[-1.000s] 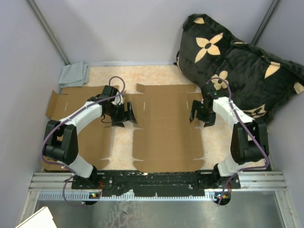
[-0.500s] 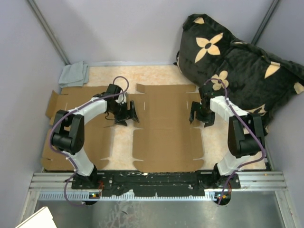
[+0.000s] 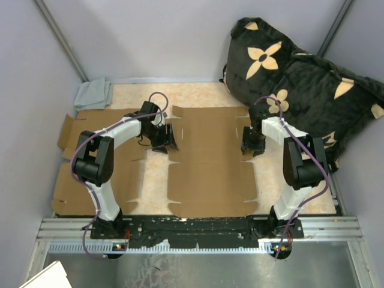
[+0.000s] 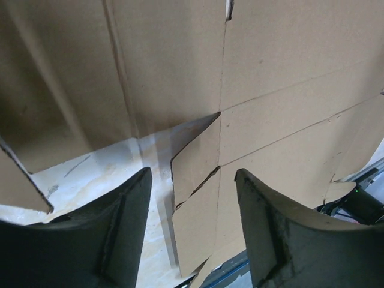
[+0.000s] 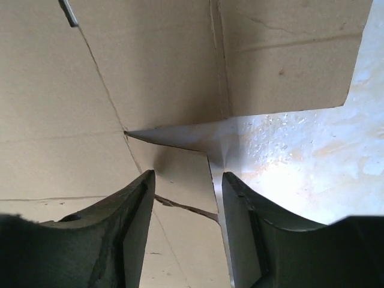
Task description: Fold the paper box
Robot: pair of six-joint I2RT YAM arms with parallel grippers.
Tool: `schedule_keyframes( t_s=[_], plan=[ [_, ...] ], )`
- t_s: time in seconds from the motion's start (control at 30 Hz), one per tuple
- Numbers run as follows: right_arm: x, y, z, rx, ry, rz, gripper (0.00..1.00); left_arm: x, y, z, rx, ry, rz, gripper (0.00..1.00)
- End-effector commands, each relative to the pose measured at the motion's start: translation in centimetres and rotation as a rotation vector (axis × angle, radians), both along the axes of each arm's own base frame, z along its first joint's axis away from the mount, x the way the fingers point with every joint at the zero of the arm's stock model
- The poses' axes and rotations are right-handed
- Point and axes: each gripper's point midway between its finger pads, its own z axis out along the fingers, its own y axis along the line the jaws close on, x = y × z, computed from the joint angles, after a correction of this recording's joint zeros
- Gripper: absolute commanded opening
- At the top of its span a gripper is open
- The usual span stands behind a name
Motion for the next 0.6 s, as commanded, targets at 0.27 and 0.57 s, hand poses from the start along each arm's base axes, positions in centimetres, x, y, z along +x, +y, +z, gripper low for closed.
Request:
schedule_keyframes(
  t_s=[0.27, 0.57],
  plan=[
    [2.2, 2.7, 4.4, 0.088, -0.097, 0.066, 0.38, 1.1, -2.4, 2.7, -0.055, -0.015, -0.056, 0.58],
    [2.7, 7.2, 6.9, 0.132, -0.119, 0.164, 0.41, 1.5, -5.2, 3.4, -0.101, 0.002, -0.087, 0.59]
  ],
)
